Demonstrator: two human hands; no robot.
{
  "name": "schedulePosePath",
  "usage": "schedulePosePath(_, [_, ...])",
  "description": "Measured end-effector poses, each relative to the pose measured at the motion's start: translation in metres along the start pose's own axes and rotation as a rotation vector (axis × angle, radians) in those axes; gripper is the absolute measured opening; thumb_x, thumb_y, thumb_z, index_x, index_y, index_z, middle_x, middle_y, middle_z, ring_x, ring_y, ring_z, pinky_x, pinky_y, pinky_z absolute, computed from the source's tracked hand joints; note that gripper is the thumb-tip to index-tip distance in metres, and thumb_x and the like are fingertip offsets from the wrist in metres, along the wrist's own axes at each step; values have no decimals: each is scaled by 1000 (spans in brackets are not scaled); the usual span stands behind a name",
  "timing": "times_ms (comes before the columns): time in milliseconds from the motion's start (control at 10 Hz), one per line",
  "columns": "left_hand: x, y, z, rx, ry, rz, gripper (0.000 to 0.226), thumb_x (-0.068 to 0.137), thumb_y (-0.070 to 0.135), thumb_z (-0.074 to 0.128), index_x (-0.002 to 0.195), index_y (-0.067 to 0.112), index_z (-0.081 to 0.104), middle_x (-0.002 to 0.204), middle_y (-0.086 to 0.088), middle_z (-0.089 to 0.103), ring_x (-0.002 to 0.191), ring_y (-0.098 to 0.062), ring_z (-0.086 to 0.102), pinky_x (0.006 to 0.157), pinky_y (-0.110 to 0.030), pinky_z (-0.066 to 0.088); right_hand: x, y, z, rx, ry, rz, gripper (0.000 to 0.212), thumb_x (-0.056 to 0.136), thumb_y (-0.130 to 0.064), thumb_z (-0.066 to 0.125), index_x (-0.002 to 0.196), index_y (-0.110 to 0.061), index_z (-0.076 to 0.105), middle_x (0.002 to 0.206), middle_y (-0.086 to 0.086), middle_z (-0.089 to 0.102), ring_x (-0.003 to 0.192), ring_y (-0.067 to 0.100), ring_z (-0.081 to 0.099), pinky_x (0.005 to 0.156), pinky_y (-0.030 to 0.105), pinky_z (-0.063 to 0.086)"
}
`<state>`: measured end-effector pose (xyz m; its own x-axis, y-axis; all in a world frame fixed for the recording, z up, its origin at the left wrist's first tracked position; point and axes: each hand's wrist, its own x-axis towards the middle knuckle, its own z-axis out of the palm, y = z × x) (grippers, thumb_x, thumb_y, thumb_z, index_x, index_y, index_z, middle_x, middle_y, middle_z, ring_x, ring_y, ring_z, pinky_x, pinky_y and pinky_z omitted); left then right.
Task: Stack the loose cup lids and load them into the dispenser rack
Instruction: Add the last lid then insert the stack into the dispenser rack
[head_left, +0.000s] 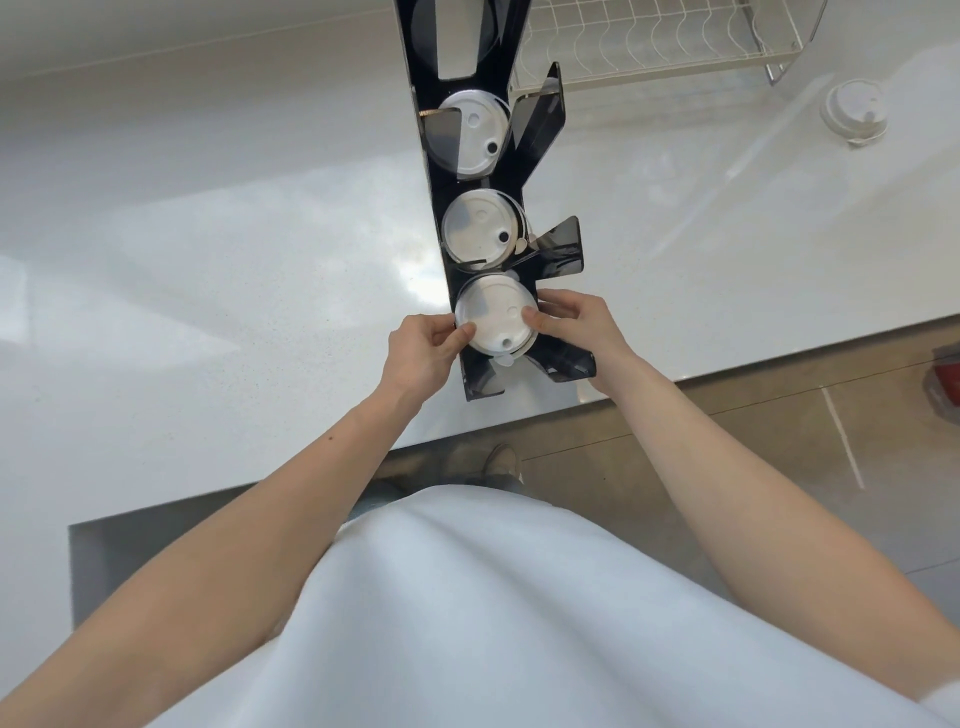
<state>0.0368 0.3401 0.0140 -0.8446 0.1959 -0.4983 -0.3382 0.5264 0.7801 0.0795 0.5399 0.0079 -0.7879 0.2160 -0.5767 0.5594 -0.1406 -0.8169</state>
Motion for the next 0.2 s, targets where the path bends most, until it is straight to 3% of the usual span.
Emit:
schedulePosePath(100, [-1, 0, 2, -7, -9, -29, 29, 98, 33, 64, 115, 13, 76, 102, -2, 76, 101, -22, 71, 95, -40, 57, 0, 0, -1, 28, 4, 5, 63, 81, -22, 81, 135, -2, 56, 130, 16, 65, 120, 30, 63, 107, 46, 49])
schedulePosePath(200, [-2, -4, 2, -75, -16, -71, 47, 92, 50, 60, 120, 14, 72, 118, -4, 76, 115, -26, 69, 102, -44, 54, -3, 6, 2, 79, 24, -8, 59, 85, -30, 77, 133, -1, 57, 128, 13, 65, 118, 26, 63, 104, 40, 50])
